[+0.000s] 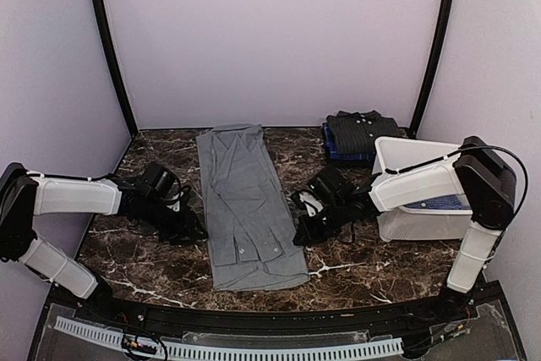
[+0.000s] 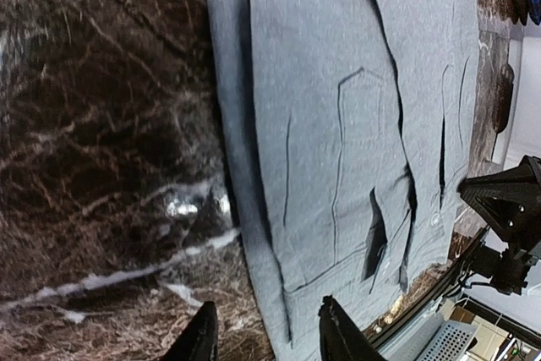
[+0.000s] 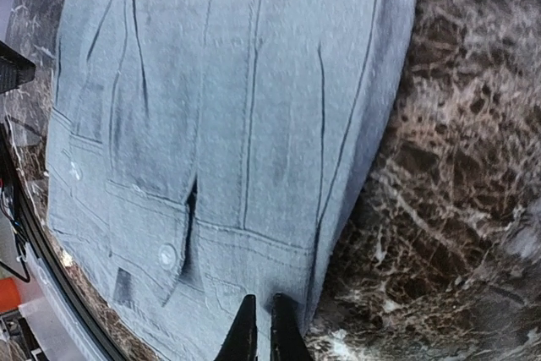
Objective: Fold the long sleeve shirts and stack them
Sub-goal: Move the rectangle-folded shirt to the center of the board, then pick up the rectangle-folded shirt from the center of the board.
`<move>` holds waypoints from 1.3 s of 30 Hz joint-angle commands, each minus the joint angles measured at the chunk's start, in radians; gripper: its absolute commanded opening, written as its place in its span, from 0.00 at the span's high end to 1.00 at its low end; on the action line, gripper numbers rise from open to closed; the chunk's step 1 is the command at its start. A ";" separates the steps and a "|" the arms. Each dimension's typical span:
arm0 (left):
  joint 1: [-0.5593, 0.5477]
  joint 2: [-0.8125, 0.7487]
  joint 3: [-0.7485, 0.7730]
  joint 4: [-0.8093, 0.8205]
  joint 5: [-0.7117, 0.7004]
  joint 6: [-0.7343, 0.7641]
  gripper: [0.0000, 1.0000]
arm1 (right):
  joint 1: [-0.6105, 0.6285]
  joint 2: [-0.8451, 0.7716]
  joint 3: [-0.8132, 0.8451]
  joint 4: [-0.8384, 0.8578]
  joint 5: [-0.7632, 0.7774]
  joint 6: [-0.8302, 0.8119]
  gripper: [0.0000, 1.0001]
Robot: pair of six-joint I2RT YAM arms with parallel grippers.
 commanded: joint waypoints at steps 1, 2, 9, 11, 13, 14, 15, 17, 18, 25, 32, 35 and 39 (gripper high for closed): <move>-0.018 -0.060 -0.041 -0.032 0.052 -0.034 0.60 | 0.024 -0.018 -0.049 0.000 -0.006 -0.007 0.95; -0.020 -0.063 -0.045 -0.042 0.054 -0.034 0.60 | 0.028 -0.019 -0.060 -0.005 -0.001 -0.008 0.95; -0.023 -0.061 -0.035 -0.112 0.063 0.011 0.61 | 0.085 -0.011 -0.077 -0.038 -0.023 -0.010 0.96; -0.023 -0.056 -0.026 -0.138 0.060 0.025 0.60 | 0.114 -0.001 -0.071 -0.045 -0.026 -0.003 0.96; -0.022 -0.056 -0.024 -0.161 0.061 0.034 0.61 | 0.132 -0.003 -0.069 -0.047 -0.035 0.010 0.96; -0.022 -0.059 -0.024 -0.176 0.061 0.040 0.60 | 0.137 -0.010 -0.068 -0.050 -0.036 0.019 0.96; -0.022 -0.062 -0.024 -0.184 0.063 0.043 0.60 | 0.138 -0.021 -0.067 -0.054 -0.035 0.024 0.95; -0.023 -0.071 -0.024 -0.208 0.066 0.053 0.61 | 0.138 -0.048 -0.055 -0.076 -0.013 0.027 0.90; -0.024 -0.075 -0.028 -0.218 0.069 0.056 0.60 | 0.137 -0.061 -0.046 -0.089 0.002 0.028 0.88; -0.038 -0.082 -0.056 -0.156 0.129 0.025 0.61 | 0.080 -0.138 -0.049 -0.093 0.011 0.054 0.73; -0.069 -0.071 -0.105 -0.065 0.143 -0.064 0.61 | 0.000 -0.153 -0.135 0.000 -0.063 0.079 0.69; -0.082 -0.058 -0.122 -0.024 0.145 -0.090 0.61 | -0.010 -0.135 -0.161 0.045 -0.092 0.091 0.71; -0.111 -0.037 -0.144 0.021 0.154 -0.131 0.62 | -0.015 -0.116 -0.199 0.119 -0.132 0.129 0.73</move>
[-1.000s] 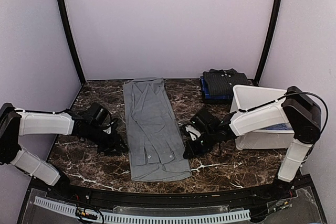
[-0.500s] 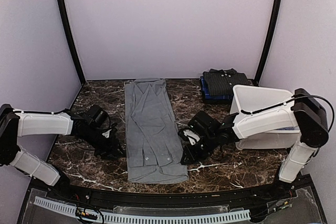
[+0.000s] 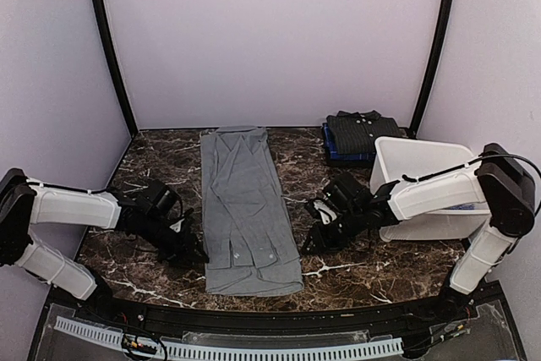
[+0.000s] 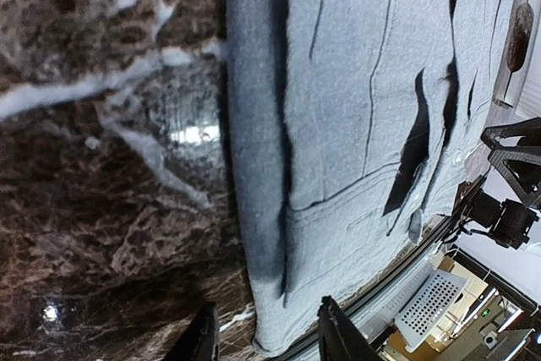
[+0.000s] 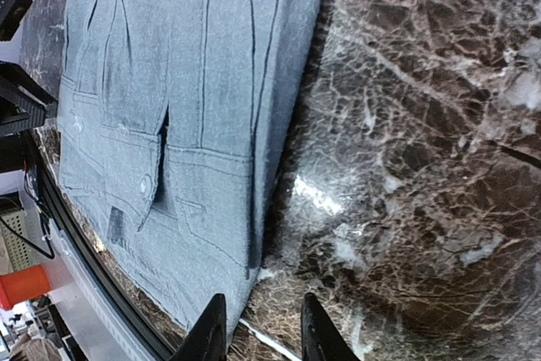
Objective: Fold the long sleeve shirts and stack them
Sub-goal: Pick up the rectangle-folded shirt from the center of the board.
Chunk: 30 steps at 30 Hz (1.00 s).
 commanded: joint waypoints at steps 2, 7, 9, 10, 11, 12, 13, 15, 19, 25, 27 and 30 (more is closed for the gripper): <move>-0.041 0.025 -0.032 0.058 0.015 -0.062 0.64 | -0.007 0.033 -0.044 0.131 -0.070 0.056 0.74; -0.057 -0.002 -0.045 0.018 -0.044 -0.084 0.70 | -0.007 0.050 -0.064 0.173 -0.070 0.082 0.75; -0.058 -0.020 -0.046 -0.007 -0.071 -0.092 0.71 | -0.007 0.059 -0.070 0.186 -0.069 0.087 0.75; -0.058 -0.025 -0.047 -0.015 -0.079 -0.094 0.71 | -0.007 0.061 -0.073 0.192 -0.069 0.092 0.76; -0.058 -0.031 -0.049 -0.021 -0.090 -0.095 0.71 | -0.007 0.064 -0.077 0.193 -0.069 0.099 0.76; -0.059 -0.034 -0.056 -0.019 -0.092 -0.099 0.71 | -0.007 0.065 -0.080 0.206 -0.069 0.103 0.76; -0.059 -0.034 -0.059 -0.007 -0.089 -0.101 0.70 | -0.007 0.069 -0.082 0.217 -0.071 0.105 0.76; -0.063 -0.032 -0.072 0.021 -0.079 -0.113 0.70 | -0.007 0.079 -0.077 0.218 -0.077 0.103 0.77; -0.081 -0.022 -0.084 0.062 -0.075 -0.140 0.71 | -0.007 0.090 -0.076 0.226 -0.085 0.102 0.77; -0.104 -0.012 -0.092 0.079 -0.089 -0.179 0.72 | -0.006 0.108 -0.066 0.233 -0.108 0.089 0.80; -0.107 -0.015 -0.095 0.083 -0.096 -0.191 0.74 | -0.006 0.115 -0.065 0.235 -0.118 0.085 0.81; -0.107 -0.002 -0.095 0.110 -0.097 -0.202 0.77 | -0.007 0.122 -0.068 0.243 -0.123 0.085 0.82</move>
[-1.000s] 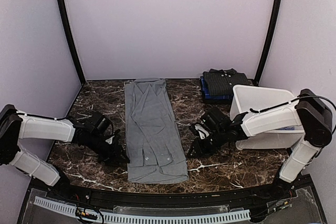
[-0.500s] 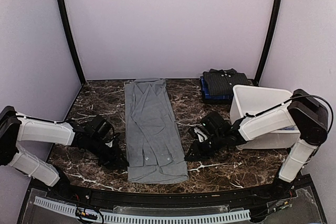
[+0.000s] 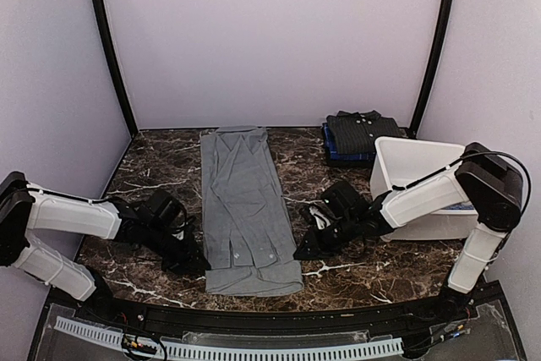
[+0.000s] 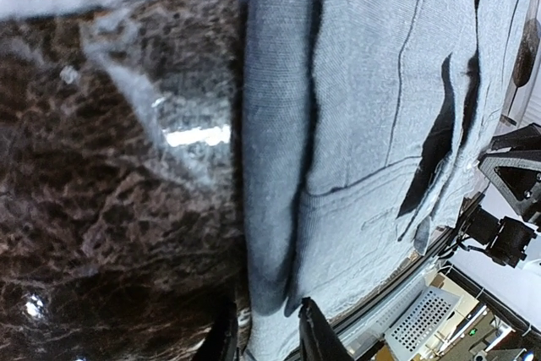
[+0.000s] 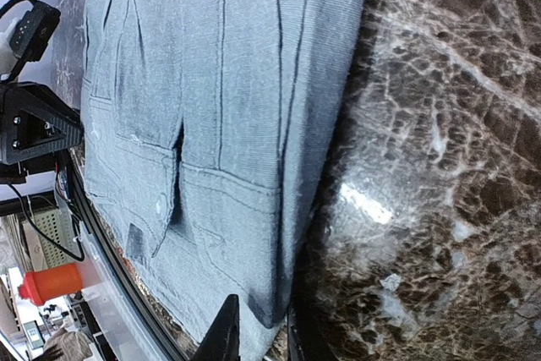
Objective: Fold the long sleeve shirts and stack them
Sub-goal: Pick up the rectangle-folded shirt from the center of the board.
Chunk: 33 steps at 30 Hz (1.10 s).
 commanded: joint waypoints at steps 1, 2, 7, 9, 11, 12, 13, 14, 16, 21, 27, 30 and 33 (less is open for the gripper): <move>-0.007 0.026 -0.026 0.012 -0.032 -0.032 0.77 | -0.006 0.031 -0.002 0.003 -0.010 -0.009 0.82; -0.008 0.036 -0.022 0.024 -0.032 -0.033 0.78 | -0.006 0.031 0.000 0.004 -0.010 -0.009 0.83; -0.008 0.052 -0.019 0.055 -0.025 -0.044 0.87 | -0.006 0.029 -0.002 0.011 -0.010 -0.005 0.85; -0.007 0.044 -0.020 0.053 -0.027 -0.046 0.94 | -0.005 0.030 -0.003 0.017 -0.016 -0.003 0.89; -0.008 0.031 -0.019 0.046 -0.028 -0.046 1.00 | 0.002 0.028 0.000 0.016 -0.018 -0.005 0.94; -0.008 0.026 -0.019 0.039 -0.027 -0.046 1.00 | 0.006 0.025 0.002 0.012 -0.019 -0.009 0.95; -0.008 0.012 -0.020 0.035 -0.027 -0.045 1.00 | 0.013 0.022 0.005 0.006 -0.017 -0.013 0.97; -0.008 0.004 -0.022 0.022 -0.028 -0.043 1.00 | 0.019 0.020 0.006 -0.002 -0.016 -0.017 1.00; -0.010 -0.029 -0.027 -0.009 -0.031 -0.037 1.00 | 0.030 0.009 0.004 -0.017 -0.015 -0.021 1.00; -0.011 -0.137 -0.046 -0.097 -0.019 -0.030 1.00 | 0.054 -0.038 0.016 -0.065 -0.007 -0.025 1.00; -0.011 -0.184 0.013 -0.185 -0.021 0.003 1.00 | 0.064 -0.070 0.094 -0.134 0.023 -0.038 1.00; -0.011 -0.182 0.045 -0.198 -0.042 0.002 1.00 | 0.060 -0.077 0.143 -0.172 0.055 -0.055 1.00; -0.005 -0.174 0.095 -0.204 -0.057 0.002 1.00 | 0.046 -0.068 0.190 -0.192 0.066 -0.067 1.00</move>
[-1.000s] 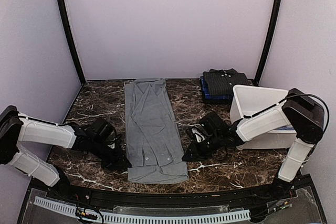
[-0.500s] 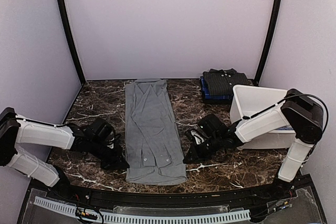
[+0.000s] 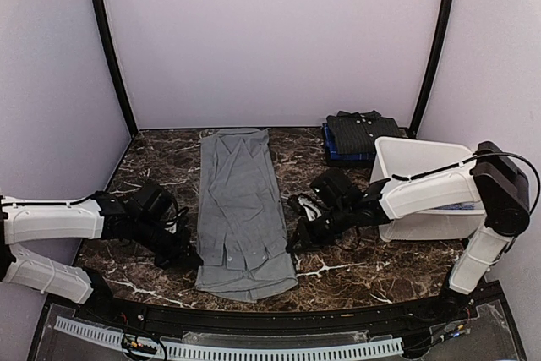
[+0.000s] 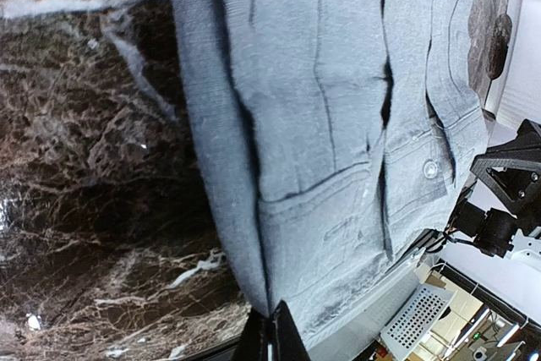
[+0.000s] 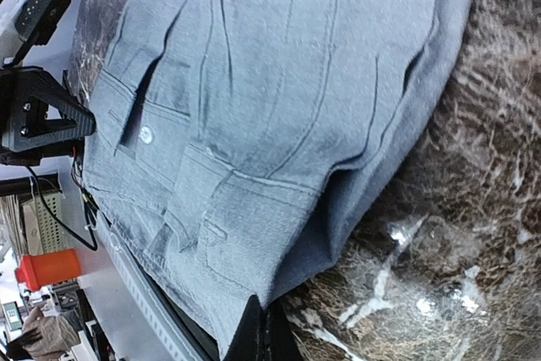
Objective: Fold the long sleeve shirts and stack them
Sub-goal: Pick up the rectangle-folded shirt from the center of the board, then fold the rectangle-folded shirt at the center of the board.
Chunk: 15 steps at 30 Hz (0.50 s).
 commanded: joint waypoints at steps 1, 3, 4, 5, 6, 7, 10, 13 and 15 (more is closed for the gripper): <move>0.012 0.005 0.077 -0.065 -0.033 0.019 1.00 | -0.019 -0.012 0.082 -0.044 0.043 -0.034 1.00; 0.031 0.015 0.111 -0.065 -0.027 0.012 1.00 | -0.032 -0.002 0.112 -0.045 0.035 -0.033 1.00; 0.048 0.016 0.115 -0.062 -0.018 0.002 1.00 | -0.037 0.001 0.126 -0.041 0.033 -0.030 1.00; 0.058 0.015 0.118 -0.051 -0.011 -0.006 1.00 | -0.044 0.006 0.138 -0.038 0.033 -0.028 1.00; 0.083 0.011 0.118 -0.041 0.006 -0.019 1.00 | -0.051 0.013 0.152 -0.035 0.032 -0.026 1.00; 0.095 0.008 0.116 -0.020 0.014 -0.026 1.00 | -0.056 0.019 0.166 -0.031 0.033 -0.022 1.00; 0.151 0.007 0.112 0.036 0.050 -0.055 1.00 | -0.073 0.051 0.213 -0.006 0.042 -0.012 1.00; 0.194 0.034 0.116 0.124 0.077 -0.074 1.00 | -0.096 0.098 0.262 0.031 0.068 -0.001 1.00; 0.227 0.063 0.124 0.186 0.089 -0.086 1.00 | -0.118 0.134 0.295 0.069 0.082 0.013 1.00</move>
